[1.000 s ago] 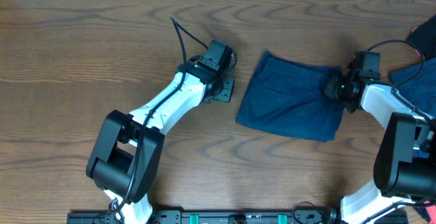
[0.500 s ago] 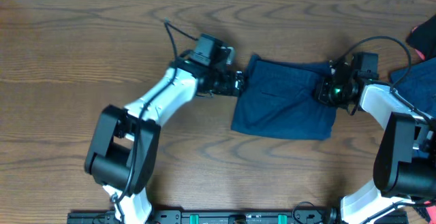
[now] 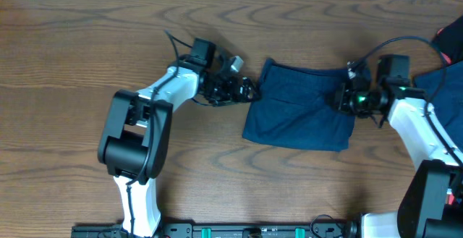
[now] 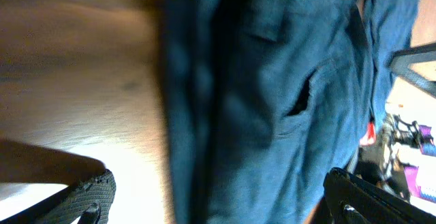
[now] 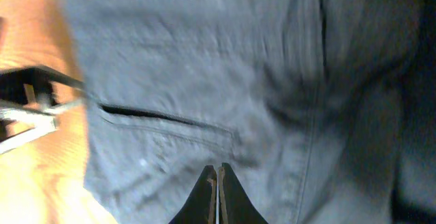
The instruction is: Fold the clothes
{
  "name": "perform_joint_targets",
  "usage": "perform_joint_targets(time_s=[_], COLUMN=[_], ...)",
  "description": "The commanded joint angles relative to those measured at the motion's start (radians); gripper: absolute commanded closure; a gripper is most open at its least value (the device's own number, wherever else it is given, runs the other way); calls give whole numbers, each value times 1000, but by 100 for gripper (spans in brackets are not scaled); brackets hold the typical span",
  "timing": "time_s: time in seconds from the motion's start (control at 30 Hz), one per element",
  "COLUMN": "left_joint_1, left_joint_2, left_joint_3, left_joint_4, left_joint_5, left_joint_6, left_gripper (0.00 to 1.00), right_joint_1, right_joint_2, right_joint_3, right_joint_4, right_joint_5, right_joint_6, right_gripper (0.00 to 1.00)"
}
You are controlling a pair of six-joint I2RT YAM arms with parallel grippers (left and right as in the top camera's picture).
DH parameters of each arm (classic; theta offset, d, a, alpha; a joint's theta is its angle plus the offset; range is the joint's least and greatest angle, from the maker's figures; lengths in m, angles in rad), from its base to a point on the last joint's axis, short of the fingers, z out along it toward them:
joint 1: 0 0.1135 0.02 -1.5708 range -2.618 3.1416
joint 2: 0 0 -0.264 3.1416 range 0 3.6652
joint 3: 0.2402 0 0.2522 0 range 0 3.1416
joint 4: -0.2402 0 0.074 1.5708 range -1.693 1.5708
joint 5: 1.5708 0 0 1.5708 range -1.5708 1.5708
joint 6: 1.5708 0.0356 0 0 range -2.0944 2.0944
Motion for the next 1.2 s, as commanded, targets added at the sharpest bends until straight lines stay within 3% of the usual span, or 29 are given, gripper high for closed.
perform_joint_targets(time_s=[0.0,0.23,0.43,0.57,0.67,0.73,0.83,0.97,1.17], left_joint_1=[-42,-105,-159,-188,-198,-195,-177,-142,-39], left_joint_2=[51,55,69,85,93,93,89,53,-151], left_joint_3=[0,0,0,0,0,0,0,0,17], left_joint_4=[-14,-13,10,28,27,27,27,-6,-74], left_joint_5=[-52,-156,-156,-148,-161,-193,-201,-201,-242], left_joint_6=[14,-25,-27,-98,-98,-98,-110,-112,-85], left_gripper=[0,1,13,16,34,59,86,94,94], right_joint_1=[66,161,185,187,187,187,185,177,172], right_joint_2=[31,126,194,198,198,198,192,123,-134], right_joint_3=[-5,-5,-5,-5,-5,-5,-5,-2,3], right_joint_4=[-22,-22,5,16,21,20,18,19,14], right_joint_5=[176,282,280,281,279,278,253,124,88], right_joint_6=[93,222,258,257,258,257,234,146,113], right_gripper=[98,99,99,99,99,99,99,99,99])
